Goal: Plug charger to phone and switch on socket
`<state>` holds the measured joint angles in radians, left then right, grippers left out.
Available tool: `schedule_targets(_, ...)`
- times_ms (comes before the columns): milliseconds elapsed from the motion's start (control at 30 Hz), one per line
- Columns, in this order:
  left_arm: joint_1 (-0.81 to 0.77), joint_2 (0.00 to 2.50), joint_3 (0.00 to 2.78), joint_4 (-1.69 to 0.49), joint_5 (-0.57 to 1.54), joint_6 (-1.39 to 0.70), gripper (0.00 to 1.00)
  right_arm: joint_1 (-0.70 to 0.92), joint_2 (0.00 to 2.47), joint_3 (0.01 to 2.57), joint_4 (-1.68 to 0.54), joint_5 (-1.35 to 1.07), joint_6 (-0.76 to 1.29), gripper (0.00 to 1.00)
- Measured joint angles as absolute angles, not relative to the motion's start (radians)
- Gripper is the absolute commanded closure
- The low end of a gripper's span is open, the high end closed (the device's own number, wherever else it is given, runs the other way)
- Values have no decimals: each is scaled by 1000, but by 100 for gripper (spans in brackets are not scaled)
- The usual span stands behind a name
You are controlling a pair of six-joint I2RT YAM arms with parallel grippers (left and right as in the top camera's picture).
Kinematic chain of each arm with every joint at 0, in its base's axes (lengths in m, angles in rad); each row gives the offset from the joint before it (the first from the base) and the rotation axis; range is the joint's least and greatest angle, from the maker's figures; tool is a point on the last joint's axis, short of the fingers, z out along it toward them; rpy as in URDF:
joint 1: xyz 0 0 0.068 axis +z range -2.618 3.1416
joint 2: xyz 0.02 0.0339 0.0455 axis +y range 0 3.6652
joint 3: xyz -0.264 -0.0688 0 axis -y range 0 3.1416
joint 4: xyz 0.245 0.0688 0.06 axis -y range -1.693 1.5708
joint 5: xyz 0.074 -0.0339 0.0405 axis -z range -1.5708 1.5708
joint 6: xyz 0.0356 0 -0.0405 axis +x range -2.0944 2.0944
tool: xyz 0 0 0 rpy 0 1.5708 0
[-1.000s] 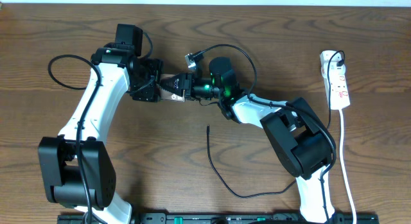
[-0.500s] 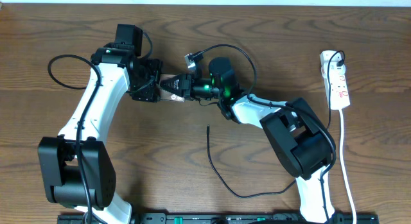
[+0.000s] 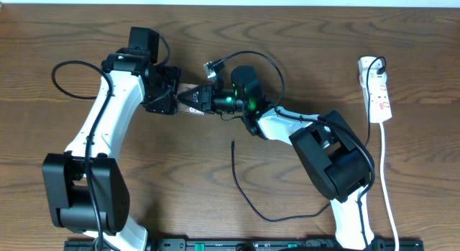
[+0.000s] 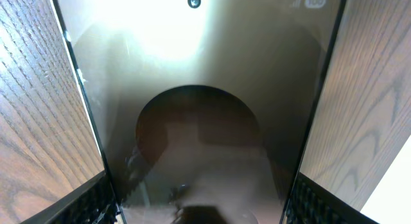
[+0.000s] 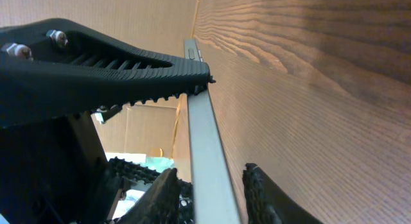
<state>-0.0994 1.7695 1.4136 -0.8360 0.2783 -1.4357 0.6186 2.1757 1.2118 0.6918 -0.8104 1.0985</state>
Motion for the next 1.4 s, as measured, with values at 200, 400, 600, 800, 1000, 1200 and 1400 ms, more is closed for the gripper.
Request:
schedule_targets(200,-101,1769,1414,-836,278,-1436,92,619,2176,1212,690,-810,1090,80)
schedule_targets(400,-101,1769,1414,-837,278,-1435,93,619,2176,1212,687,-810,1090,87)
schedule_targets(600,-101,1769,1414,-836,276,-1435,92,619,2176,1212,688,-811,1089,90)
schedule_targets(800,-101,1769,1414,-837,274,-1435,93,619,2176,1212,690,-813,1090,92)
schedule_targets(1000,-101,1769,1414,-837,274,-1432,92,620,2176,1212,692,-815,1089,96)
schedule_targets(1200,-101,1769,1414,-838,271,-1431,91,620,2176,1212,692,-814,1090,99)
schedule_targets(1400,-101,1769,1413,-838,271,-1431,71,621,2176,1212,692,-814,1090,99)
